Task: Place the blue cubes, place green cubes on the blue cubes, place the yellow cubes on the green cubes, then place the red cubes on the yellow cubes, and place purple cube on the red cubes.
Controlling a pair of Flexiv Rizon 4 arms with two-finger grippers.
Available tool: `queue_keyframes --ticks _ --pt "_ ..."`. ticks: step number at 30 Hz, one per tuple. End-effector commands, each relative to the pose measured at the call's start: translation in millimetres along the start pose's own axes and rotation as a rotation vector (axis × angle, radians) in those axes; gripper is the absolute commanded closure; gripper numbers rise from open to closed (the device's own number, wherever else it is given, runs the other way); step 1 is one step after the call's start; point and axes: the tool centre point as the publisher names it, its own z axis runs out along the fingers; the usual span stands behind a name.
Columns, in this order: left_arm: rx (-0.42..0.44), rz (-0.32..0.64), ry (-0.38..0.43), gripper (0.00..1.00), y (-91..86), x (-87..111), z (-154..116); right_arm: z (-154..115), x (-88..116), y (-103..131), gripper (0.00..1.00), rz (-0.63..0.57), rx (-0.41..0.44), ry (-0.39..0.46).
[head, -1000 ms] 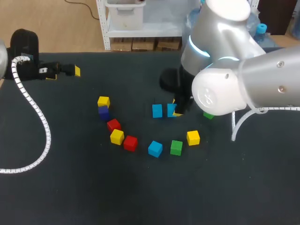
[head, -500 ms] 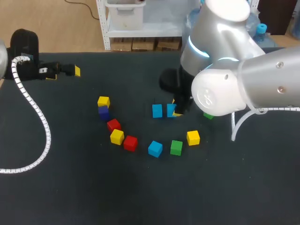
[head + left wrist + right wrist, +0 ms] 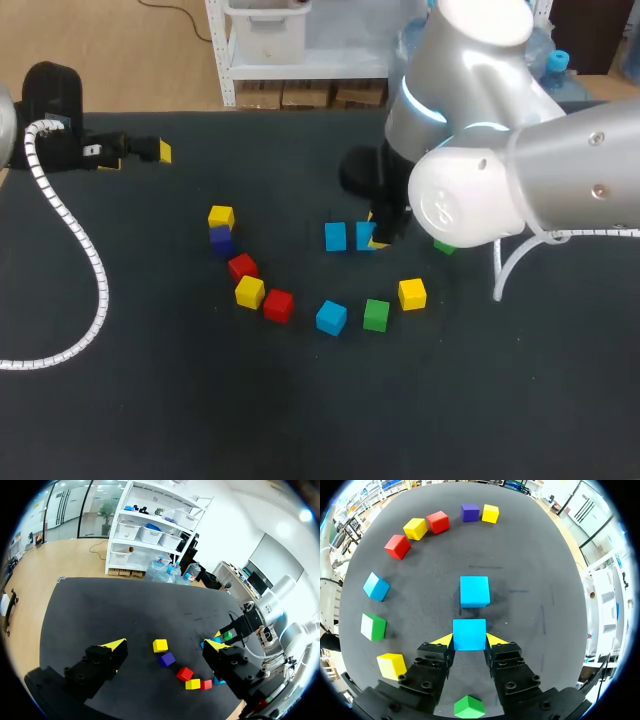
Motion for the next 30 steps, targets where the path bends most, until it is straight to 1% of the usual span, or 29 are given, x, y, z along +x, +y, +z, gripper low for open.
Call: queue_keyframes --ticks 1,11,15,18,20,21,23,27,30 --pt "0.006 0.001 -0.004 0.0 1.6 0.8 0.3 -0.1 0.7 0.2 0.68 0.001 0.0 -0.002" --pt "0.006 0.001 -0.004 0.0 1.6 0.8 0.3 -0.1 1.8 0.7 0.58 0.002 -0.001 -0.003" --pt "0.006 0.001 -0.004 0.0 1.6 0.8 0.3 -0.1 1.9 0.7 0.61 0.002 0.0 -0.006" --pt "0.006 0.001 -0.004 0.0 1.6 0.8 0.3 -0.3 2.4 0.3 0.61 0.001 0.001 -0.008" --pt "0.006 0.001 -0.004 0.0 1.6 0.8 0.3 -0.6 2.9 0.1 0.64 0.0 0.001 -0.01" --pt "0.006 0.001 -0.004 0.0 1.6 0.8 0.3 -0.8 3.1 0.1 0.69 -0.001 0.001 -0.01" --pt "0.006 0.001 -0.004 0.0 1.6 0.8 0.3 -0.9 3.4 0.1 0.7 -0.002 0.002 -0.012" --pt "0.006 0.001 -0.004 0.0 1.6 0.8 0.3 -0.4 3.8 0.0 0.83 -0.004 0.001 -0.015" --pt "0.006 0.001 -0.004 0.0 1.6 0.8 0.3 0.2 3.7 -0.3 0.81 -0.007 -0.001 -0.016"
